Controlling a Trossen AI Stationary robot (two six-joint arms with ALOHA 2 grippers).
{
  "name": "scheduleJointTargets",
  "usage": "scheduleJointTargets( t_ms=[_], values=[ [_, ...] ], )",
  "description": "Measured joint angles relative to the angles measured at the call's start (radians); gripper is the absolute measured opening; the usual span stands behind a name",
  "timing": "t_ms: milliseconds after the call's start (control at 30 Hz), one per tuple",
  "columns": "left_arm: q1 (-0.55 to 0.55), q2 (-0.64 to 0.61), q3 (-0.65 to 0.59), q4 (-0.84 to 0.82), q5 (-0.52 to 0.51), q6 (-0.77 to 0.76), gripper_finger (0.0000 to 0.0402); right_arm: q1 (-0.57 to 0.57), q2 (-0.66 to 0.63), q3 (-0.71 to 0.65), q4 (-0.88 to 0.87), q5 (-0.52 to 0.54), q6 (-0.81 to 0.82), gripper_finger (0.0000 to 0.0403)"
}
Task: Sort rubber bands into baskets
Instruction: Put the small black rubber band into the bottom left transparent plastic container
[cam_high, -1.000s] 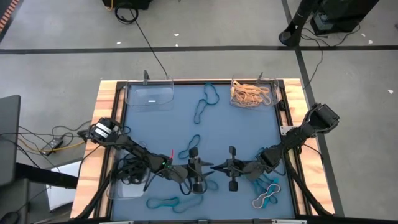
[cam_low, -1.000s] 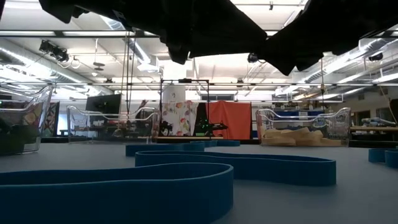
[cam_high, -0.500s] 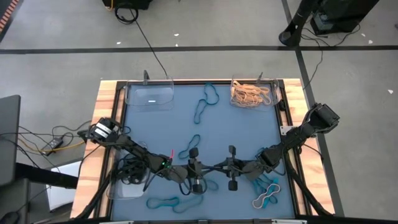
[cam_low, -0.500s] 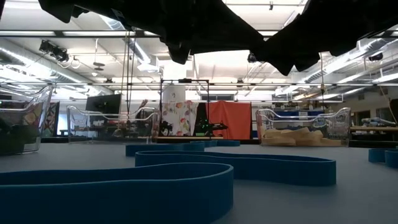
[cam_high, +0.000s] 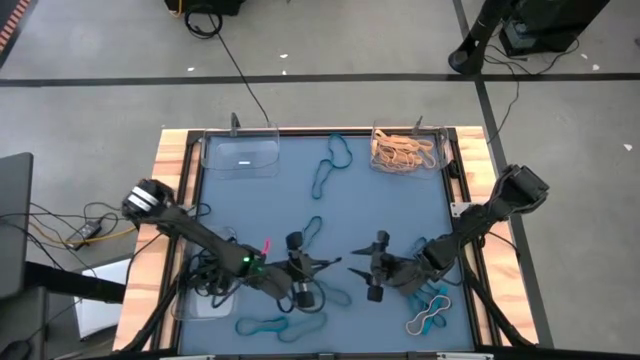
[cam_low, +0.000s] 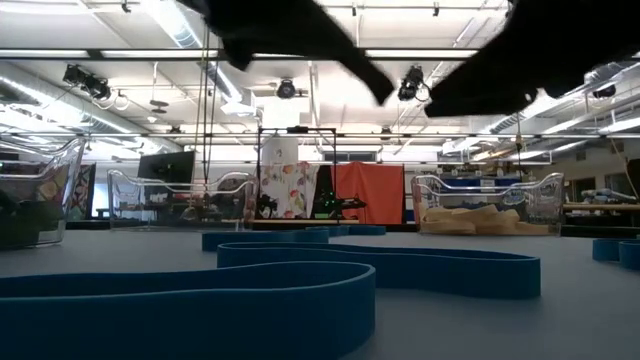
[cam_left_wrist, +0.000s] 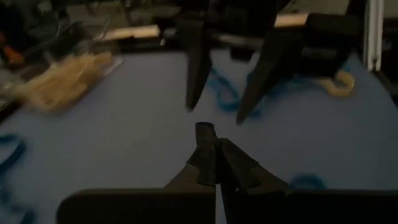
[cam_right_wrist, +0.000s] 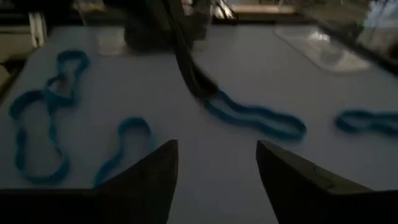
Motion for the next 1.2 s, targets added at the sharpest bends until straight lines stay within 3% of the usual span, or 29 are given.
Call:
scheduleJointTargets(
  t_ms=[300, 600, 933, 1200],
  values=[
    [-0.104, -0.190, 0.000, -0.536, 0.008, -0.330, 0.0002, -0.010, -0.001, 0.000, -0.316, -0.048, 0.196, 0.0217],
    [-0.240, -0.366, 0.000, -1.063, 0.152, -0.795, 0.0001, -0.032, 0.000, 0.000, -0.353, -0.058, 0.170, 0.0200],
    [-0.350, -0.419, 0.000, -1.430, 0.339, -1.147, 0.0003, -0.038, -0.002, 0.000, -0.378, -0.177, 0.322, 0.0178],
    [-0.370, -0.419, 0.000, -1.502, 0.405, -1.213, 0.0004, -0.037, -0.002, 0.000, -0.377, -0.366, 0.160, 0.0167]
  ],
)
